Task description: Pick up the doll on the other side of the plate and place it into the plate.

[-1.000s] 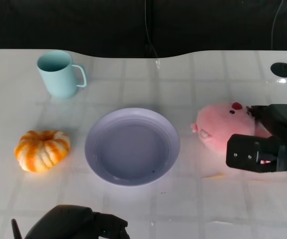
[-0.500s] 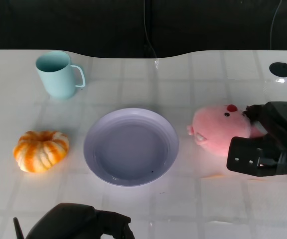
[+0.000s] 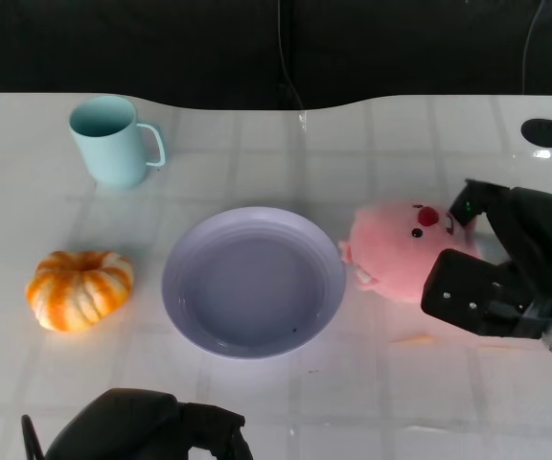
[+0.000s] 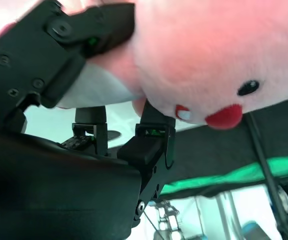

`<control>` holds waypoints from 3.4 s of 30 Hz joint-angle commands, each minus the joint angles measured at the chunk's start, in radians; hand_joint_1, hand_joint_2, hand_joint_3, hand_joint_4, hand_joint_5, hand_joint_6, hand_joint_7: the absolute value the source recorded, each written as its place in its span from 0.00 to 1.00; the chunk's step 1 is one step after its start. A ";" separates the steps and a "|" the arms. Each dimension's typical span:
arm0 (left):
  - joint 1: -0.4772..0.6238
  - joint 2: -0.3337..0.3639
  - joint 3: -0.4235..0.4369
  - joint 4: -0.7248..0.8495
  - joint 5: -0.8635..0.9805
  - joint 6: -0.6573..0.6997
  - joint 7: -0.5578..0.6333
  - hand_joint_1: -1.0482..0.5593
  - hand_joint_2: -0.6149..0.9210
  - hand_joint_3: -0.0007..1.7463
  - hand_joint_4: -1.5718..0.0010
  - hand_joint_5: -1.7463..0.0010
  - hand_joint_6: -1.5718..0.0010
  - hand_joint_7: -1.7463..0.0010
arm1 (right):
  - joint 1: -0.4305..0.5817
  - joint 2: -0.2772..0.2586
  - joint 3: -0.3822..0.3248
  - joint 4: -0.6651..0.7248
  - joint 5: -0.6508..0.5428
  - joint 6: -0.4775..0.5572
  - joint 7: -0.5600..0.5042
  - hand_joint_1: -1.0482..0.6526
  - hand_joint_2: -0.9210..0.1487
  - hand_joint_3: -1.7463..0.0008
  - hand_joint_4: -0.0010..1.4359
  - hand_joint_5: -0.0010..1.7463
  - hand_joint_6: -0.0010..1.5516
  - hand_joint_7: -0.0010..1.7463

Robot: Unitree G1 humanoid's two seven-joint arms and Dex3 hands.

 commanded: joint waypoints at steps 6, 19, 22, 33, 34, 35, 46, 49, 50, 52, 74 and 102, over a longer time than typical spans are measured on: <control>-0.008 0.005 -0.001 0.023 -0.009 -0.013 0.004 0.49 1.00 0.17 0.50 0.33 0.45 0.60 | 0.023 -0.022 -0.053 -0.222 0.027 0.001 0.053 0.53 0.57 0.23 0.65 1.00 0.49 1.00; -0.020 -0.020 -0.031 0.023 0.021 0.016 0.002 0.49 1.00 0.17 0.51 0.38 0.45 0.60 | -0.051 0.025 -0.012 -0.352 0.006 -0.002 0.186 0.53 0.53 0.28 0.66 1.00 0.48 1.00; -0.025 -0.029 -0.040 0.023 0.024 0.029 -0.002 0.48 1.00 0.17 0.50 0.40 0.45 0.61 | -0.082 0.046 0.016 -0.345 -0.015 -0.004 0.221 0.51 0.50 0.32 0.63 1.00 0.47 1.00; -0.044 -0.041 -0.055 0.039 0.032 0.044 0.002 0.48 1.00 0.17 0.50 0.37 0.45 0.61 | -0.208 0.176 0.116 -0.110 -0.059 -0.065 0.204 0.49 0.43 0.43 0.63 1.00 0.46 1.00; -0.044 -0.041 -0.055 0.038 0.032 0.047 0.000 0.48 1.00 0.17 0.50 0.37 0.45 0.61 | -0.217 0.187 0.123 -0.087 -0.060 -0.069 0.201 0.50 0.41 0.45 0.64 1.00 0.45 1.00; -0.044 -0.041 -0.055 0.037 0.033 0.051 -0.001 0.48 1.00 0.17 0.51 0.37 0.45 0.61 | -0.224 0.196 0.127 -0.066 -0.059 -0.078 0.197 0.50 0.40 0.45 0.64 1.00 0.45 1.00; -0.048 -0.039 -0.055 0.046 0.021 0.042 0.007 0.48 1.00 0.17 0.51 0.36 0.45 0.60 | -0.266 0.236 0.146 0.045 -0.041 -0.082 0.326 0.46 0.19 0.70 0.56 0.82 0.56 0.35; -0.049 -0.040 -0.057 0.044 0.029 0.042 0.010 0.48 1.00 0.17 0.50 0.35 0.45 0.60 | -0.266 0.214 0.157 0.014 -0.031 -0.061 0.477 0.36 0.03 0.85 0.42 0.36 0.43 0.06; -0.049 -0.040 -0.057 0.045 0.029 0.040 0.012 0.48 1.00 0.17 0.50 0.34 0.45 0.60 | -0.264 0.208 0.160 0.002 -0.025 -0.055 0.523 0.32 0.01 0.87 0.33 0.23 0.33 0.02; -0.049 -0.039 -0.058 0.044 0.034 0.040 0.011 0.48 1.00 0.17 0.50 0.34 0.45 0.60 | -0.254 0.192 0.162 -0.032 -0.013 -0.053 0.594 0.27 0.00 0.88 0.25 0.14 0.24 0.01; -0.061 -0.034 -0.069 0.020 0.039 0.078 -0.010 0.48 1.00 0.20 0.54 0.30 0.49 0.54 | 0.079 -0.099 0.009 -0.697 0.041 -0.043 0.720 0.26 0.00 0.90 0.34 0.14 0.26 0.04; -0.071 -0.018 -0.041 0.020 0.015 0.064 -0.012 0.47 1.00 0.20 0.53 0.31 0.50 0.53 | 0.613 -0.202 -0.258 -1.070 0.187 -0.058 0.666 0.63 0.40 0.47 0.65 0.76 0.84 0.13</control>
